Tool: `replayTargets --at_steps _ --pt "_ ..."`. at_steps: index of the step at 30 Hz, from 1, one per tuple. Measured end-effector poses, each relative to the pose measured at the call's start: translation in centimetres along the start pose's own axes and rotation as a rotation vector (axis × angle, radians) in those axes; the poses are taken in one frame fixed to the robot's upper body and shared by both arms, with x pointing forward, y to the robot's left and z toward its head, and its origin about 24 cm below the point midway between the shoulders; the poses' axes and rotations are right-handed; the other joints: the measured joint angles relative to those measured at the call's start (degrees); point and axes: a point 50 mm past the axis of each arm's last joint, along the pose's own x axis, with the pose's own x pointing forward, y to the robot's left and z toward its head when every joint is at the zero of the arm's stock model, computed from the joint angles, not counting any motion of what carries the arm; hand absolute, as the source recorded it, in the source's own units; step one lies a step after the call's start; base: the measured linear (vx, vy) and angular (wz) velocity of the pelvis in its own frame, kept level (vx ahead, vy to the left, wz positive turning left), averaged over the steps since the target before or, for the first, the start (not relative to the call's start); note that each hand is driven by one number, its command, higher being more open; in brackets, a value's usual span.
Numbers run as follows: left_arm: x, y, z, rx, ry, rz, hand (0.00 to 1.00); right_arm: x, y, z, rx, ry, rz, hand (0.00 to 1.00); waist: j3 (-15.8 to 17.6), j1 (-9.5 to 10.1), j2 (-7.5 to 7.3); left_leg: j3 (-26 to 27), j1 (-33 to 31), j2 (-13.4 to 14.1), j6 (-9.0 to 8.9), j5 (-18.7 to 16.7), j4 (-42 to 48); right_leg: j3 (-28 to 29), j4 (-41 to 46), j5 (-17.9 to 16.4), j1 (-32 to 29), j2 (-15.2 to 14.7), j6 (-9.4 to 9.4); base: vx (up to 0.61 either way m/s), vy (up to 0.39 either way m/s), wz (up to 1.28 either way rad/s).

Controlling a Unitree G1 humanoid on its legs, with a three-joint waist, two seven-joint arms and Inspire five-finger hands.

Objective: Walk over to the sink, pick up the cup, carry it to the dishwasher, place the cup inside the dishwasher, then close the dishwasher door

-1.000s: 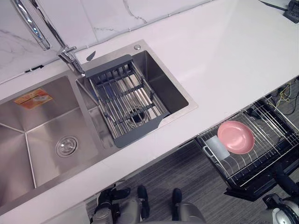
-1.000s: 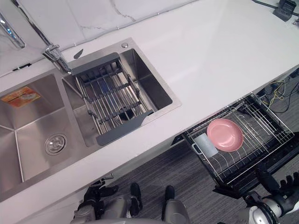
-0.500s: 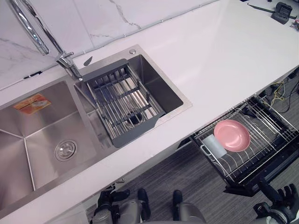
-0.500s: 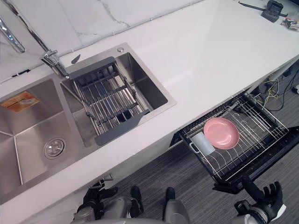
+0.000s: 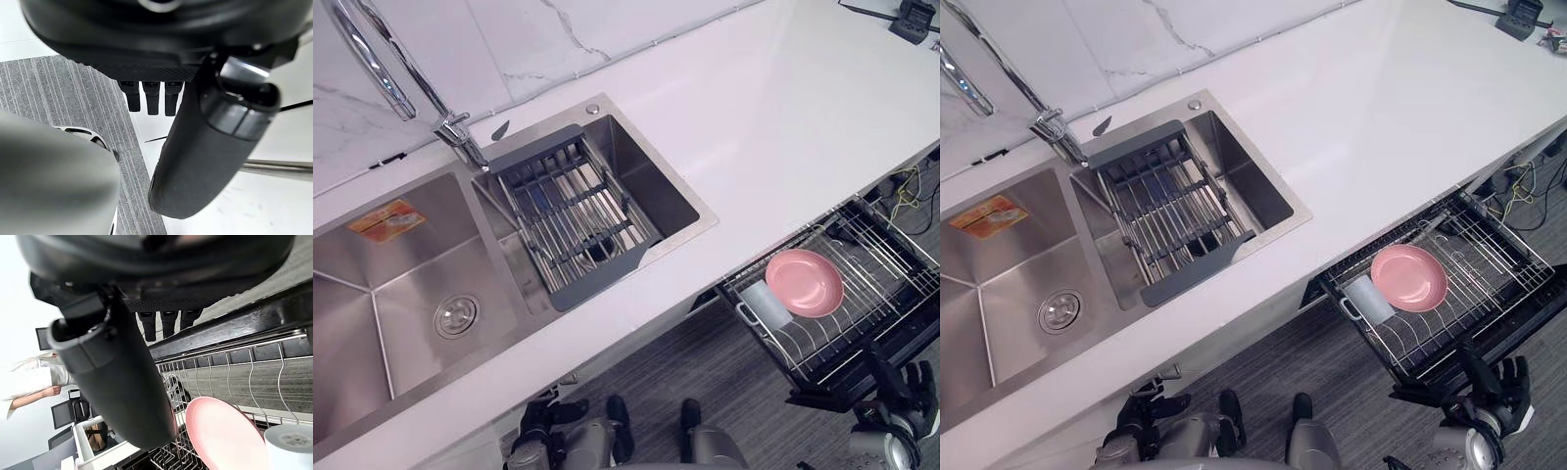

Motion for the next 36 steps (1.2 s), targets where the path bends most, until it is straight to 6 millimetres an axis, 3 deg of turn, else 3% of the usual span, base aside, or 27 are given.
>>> replayTargets --at_steps 5,12,22,27,31,36 --pt "0.0 -0.1 0.0 0.033 -0.013 -0.013 0.90 -0.3 1.1 -0.1 0.021 0.002 0.035 0.90 -0.16 -0.32 0.31 -1.03 0.04 -0.57 0.05 0.93 -1.31 -0.99 0.09 -0.09 -0.07 -0.35 0.02 -0.02 0.005 0.11" --pt "-0.1 -0.2 -0.1 0.049 -0.020 -0.022 0.90 -1.3 4.2 -0.5 -0.016 0.003 0.187 0.90 -0.56 -0.11 1.03 -2.02 -0.12 -0.78 -0.21 2.32 -3.02 -2.16 0.08 -0.18 -0.52 -0.33 -0.03 0.01 -0.017 0.07" --pt "-0.1 -0.9 0.6 0.076 -0.068 -0.073 0.90 -0.6 11.5 -1.5 0.027 0.013 0.378 0.90 -0.14 1.42 1.40 -5.92 -2.15 -1.41 -0.63 5.34 -5.98 -5.94 0.00 -0.45 -1.94 -0.50 -0.39 -0.01 -0.022 0.19" --pt "-0.1 -1.3 1.2 0.077 -0.093 -0.086 0.90 0.0 15.5 -1.4 0.050 0.014 0.449 0.90 1.66 1.82 2.16 -7.78 -2.96 -1.56 -0.87 6.27 -6.50 -7.78 -0.12 -0.51 -2.10 -0.52 -0.52 -0.01 -0.021 0.19" --pt "0.0 -1.4 1.4 0.078 -0.105 -0.094 0.90 0.4 15.2 -3.0 0.089 0.097 0.412 0.90 2.05 1.78 2.53 -8.57 -4.66 -1.64 -0.72 6.93 -6.50 -8.40 -0.11 -0.29 -3.46 -0.46 -0.79 -0.02 -0.016 0.08" --pt "0.0 -1.4 1.6 0.078 -0.116 -0.100 0.90 0.3 17.0 -3.6 0.193 0.139 0.406 0.90 2.85 1.77 3.60 -8.57 -5.81 -1.28 -0.73 7.64 -6.39 -8.12 -1.83 1.58 -3.95 0.19 -1.19 -0.05 -0.008 -0.04"
